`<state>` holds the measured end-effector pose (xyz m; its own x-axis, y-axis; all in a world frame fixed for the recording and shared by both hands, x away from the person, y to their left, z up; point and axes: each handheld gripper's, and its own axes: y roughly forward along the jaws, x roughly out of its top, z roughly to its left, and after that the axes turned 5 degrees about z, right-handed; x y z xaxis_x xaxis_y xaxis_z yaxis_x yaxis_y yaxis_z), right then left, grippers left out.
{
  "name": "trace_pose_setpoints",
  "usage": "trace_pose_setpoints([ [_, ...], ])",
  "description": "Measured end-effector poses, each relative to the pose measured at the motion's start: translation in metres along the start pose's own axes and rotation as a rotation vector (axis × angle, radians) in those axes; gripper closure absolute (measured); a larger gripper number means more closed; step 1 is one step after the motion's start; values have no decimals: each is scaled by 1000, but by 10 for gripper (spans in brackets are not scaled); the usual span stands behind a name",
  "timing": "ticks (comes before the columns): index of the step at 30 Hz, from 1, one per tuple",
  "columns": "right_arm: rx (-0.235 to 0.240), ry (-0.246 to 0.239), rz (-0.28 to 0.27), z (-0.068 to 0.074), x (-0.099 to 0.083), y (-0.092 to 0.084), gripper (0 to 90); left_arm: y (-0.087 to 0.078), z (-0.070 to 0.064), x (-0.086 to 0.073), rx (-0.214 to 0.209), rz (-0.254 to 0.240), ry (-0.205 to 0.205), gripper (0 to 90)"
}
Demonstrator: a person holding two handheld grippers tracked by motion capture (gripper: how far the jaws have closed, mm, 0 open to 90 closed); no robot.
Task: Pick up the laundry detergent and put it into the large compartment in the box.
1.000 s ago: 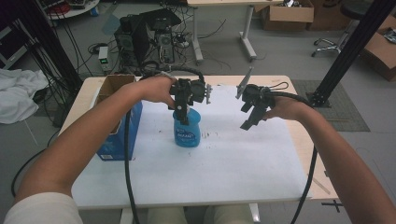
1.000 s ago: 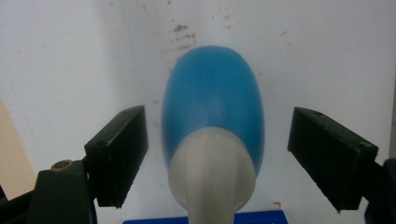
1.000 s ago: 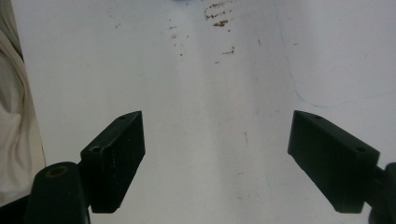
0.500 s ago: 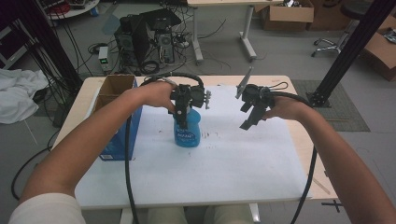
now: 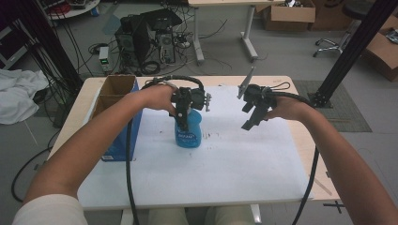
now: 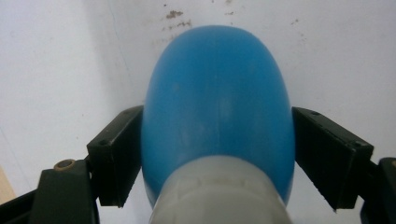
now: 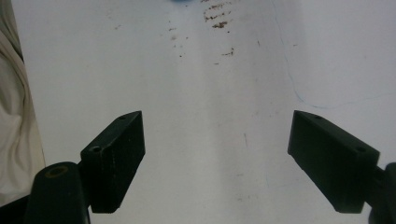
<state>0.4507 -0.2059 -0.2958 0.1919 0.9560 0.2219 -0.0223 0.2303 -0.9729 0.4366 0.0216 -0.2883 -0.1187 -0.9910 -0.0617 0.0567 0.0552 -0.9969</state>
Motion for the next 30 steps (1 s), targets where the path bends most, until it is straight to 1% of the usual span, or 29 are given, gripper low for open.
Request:
trace_pose_setpoints([
  [2, 0, 1, 0, 0, 0, 0, 187, 0, 1, -2, -1, -3, -1, 235],
  [6, 1, 1, 1, 0, 1, 0, 187, -1, 1, -5, 4, -26, -6, 249],
  [10, 3, 1, 0, 0, 1, 1, 188, -2, 1, -5, 5, -27, 0, 255],
  [12, 3, -1, 1, -1, 1, 1, 187, -2, 1, -6, 1, -29, -5, 257],
  [17, 3, -1, 0, -1, 1, 1, 187, -2, 1, -5, 6, -29, 8, 271],
  [30, 3, 1, 1, 0, 1, 0, 188, -3, 0, -6, 16, -34, 8, 291],
])
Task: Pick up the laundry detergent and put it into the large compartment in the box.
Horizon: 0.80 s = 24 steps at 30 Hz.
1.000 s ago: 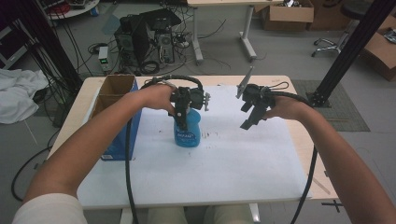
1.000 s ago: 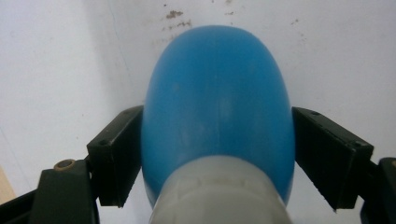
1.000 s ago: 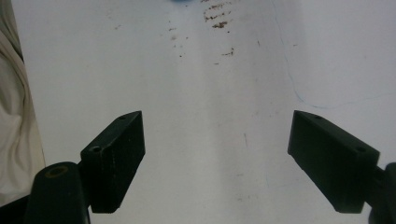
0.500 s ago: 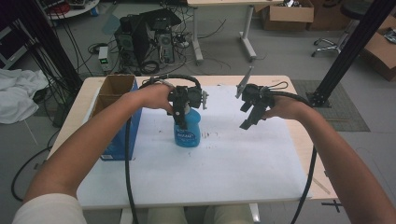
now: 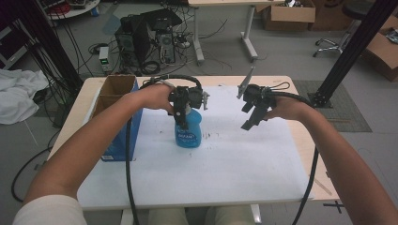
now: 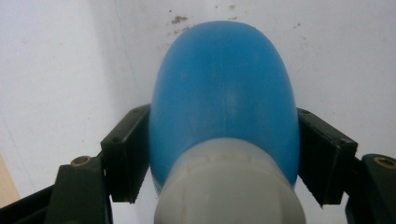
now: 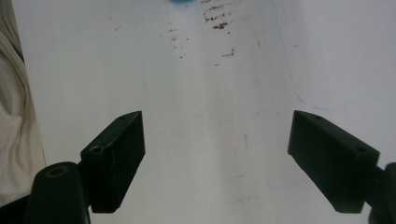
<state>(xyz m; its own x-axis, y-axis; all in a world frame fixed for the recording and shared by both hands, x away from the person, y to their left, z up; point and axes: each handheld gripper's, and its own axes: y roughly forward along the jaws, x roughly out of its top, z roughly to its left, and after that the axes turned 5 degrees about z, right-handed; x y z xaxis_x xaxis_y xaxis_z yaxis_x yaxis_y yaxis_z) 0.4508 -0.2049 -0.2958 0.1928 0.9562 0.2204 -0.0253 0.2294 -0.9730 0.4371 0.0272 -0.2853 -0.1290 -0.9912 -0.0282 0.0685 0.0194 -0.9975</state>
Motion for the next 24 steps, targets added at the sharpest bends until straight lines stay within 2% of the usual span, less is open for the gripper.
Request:
trace_pose_setpoints([
  [24, 1, -2, -2, 1, 0, -1, 189, 0, -1, 1, 24, 0, 12, 373],
])
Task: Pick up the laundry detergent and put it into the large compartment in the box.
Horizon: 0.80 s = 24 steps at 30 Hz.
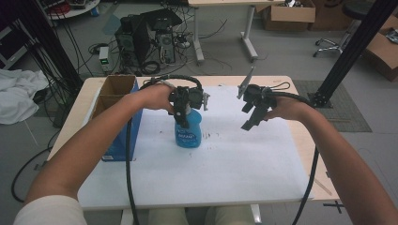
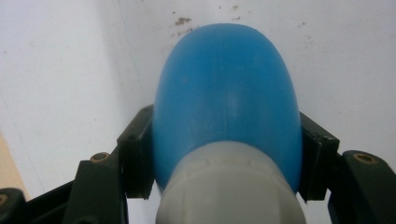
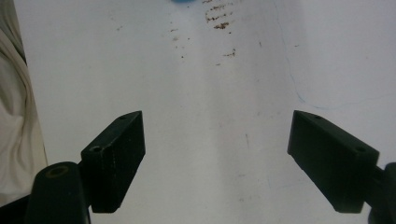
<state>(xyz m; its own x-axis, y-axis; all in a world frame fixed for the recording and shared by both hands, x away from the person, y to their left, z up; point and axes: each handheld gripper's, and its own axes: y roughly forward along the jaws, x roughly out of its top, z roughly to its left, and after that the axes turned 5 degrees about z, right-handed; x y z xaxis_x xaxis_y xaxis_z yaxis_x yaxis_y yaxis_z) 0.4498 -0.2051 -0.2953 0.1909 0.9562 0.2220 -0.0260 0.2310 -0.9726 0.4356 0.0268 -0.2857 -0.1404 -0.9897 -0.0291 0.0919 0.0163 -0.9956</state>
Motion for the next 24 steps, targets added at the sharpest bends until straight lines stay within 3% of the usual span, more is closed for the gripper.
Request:
trace_pose_setpoints([
  [10, 11, -2, -1, 0, 1, 1, 193, -3, -6, 3, 28, 8, 19, 381],
  [16, 12, -2, 1, 2, -1, 0, 194, -25, -7, 4, 19, -24, -14, 382],
  [21, 8, 0, 0, 4, -2, -2, 193, -52, -8, 2, 39, -30, -99, 382],
  [24, 4, -5, -3, 6, -2, -3, 193, -73, -6, -1, 54, -21, -213, 381],
])
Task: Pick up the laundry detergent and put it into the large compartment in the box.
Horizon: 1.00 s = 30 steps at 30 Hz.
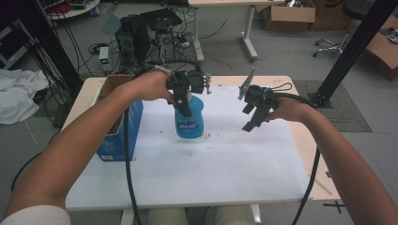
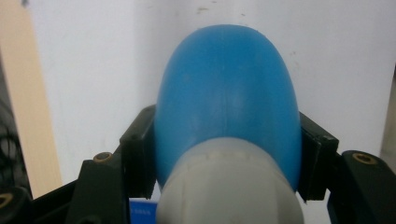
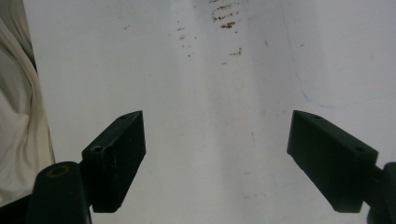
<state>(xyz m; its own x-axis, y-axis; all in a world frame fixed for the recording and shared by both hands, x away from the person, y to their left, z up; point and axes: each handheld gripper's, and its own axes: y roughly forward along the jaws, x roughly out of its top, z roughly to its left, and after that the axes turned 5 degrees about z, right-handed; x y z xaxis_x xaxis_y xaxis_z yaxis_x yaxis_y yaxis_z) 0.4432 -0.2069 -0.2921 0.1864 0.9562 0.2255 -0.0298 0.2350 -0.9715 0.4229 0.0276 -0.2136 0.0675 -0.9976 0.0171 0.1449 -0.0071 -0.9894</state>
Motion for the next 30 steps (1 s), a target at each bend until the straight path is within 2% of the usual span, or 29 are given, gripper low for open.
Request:
trace_pose_setpoints([
  [5, -1, -5, 1, 5, 0, -1, 194, -31, 3, -7, 37, 21, -128, 381],
  [9, -2, -11, 0, 7, 0, 0, 194, -60, 5, -15, 50, -10, -269, 382],
  [16, -6, -25, -7, 12, 1, -2, 194, -101, 5, -25, 109, -20, -443, 382],
  [21, -11, -39, -6, 16, 3, -2, 194, -116, 7, -33, 131, -4, -556, 383],
  [24, -13, -41, -9, 18, 3, -3, 194, -123, 7, -39, 146, -6, -660, 383],
  [28, -13, -52, -15, 20, 3, -4, 194, -129, 7, -50, 149, -15, -749, 384],
  [30, -15, -51, -14, 21, 3, -4, 194, -133, 7, -58, 150, -23, -809, 384],
])
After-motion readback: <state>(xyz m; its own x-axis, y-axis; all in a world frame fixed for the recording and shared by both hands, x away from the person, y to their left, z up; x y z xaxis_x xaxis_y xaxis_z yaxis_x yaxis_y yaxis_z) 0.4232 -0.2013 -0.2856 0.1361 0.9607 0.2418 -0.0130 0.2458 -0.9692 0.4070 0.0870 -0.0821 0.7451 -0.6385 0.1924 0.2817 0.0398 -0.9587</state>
